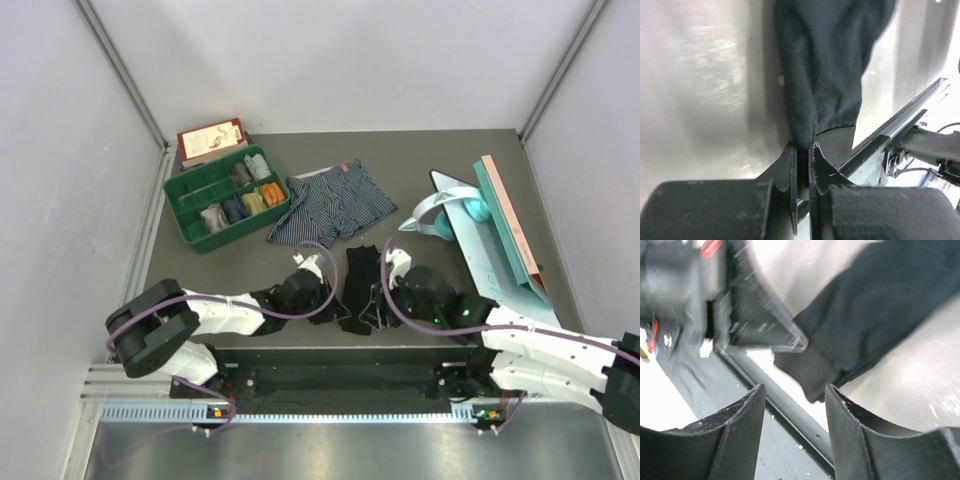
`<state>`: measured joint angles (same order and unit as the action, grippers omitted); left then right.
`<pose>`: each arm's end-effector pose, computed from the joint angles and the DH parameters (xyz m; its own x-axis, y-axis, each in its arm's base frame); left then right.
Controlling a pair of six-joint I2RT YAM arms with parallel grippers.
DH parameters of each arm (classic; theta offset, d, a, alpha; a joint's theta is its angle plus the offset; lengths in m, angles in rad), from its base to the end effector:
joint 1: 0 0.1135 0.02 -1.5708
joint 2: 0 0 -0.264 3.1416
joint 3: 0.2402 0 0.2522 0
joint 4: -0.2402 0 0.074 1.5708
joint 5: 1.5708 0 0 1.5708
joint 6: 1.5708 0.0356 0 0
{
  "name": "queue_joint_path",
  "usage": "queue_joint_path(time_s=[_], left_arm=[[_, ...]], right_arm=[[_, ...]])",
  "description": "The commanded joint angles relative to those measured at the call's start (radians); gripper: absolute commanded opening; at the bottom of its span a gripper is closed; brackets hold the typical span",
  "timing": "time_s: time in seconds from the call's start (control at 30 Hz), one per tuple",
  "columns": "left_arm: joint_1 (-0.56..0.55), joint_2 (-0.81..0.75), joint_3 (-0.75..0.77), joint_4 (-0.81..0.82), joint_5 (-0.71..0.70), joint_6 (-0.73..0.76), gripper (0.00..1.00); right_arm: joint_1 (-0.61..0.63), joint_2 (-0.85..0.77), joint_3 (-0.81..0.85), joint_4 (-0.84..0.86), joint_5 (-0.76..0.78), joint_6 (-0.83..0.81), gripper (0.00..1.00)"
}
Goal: Roll the underwear
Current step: Roll the underwear to the center of the board.
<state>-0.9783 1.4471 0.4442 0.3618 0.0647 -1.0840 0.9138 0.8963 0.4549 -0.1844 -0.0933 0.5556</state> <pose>0.1419 -0.2149 0.1357 -0.9135 -0.2224 -0.3407 0.1056 0.6791 -0.7264 0.1140 0.1532 0.2052 -0.7441 -0.1048 -0.6598 -0.5203 0.7105 0.4739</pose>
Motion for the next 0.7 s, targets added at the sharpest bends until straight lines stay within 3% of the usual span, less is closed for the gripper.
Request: queue_joint_path(time_s=[0.0, 0.27, 0.57, 0.67], left_arm=[[0.073, -0.045, 0.031, -0.176, 0.148, 0.027, 0.00], [0.187, -0.045, 0.059, -0.282, 0.368, 0.036, 0.00], [0.268, -0.001, 0.074, -0.336, 0.521, 0.048, 0.00], [0.286, 0.002, 0.070, -0.343, 0.541, 0.047, 0.00]], right_arm=[[0.155, 0.015, 0.039, 0.097, 0.162, -0.183, 0.52], [0.404, 0.121, 0.059, 0.224, 0.385, -0.324, 0.57], [0.577, 0.335, 0.139, 0.289, 0.448, -0.425, 0.61], [0.585, 0.383, 0.145, 0.303, 0.449, -0.425, 0.61]])
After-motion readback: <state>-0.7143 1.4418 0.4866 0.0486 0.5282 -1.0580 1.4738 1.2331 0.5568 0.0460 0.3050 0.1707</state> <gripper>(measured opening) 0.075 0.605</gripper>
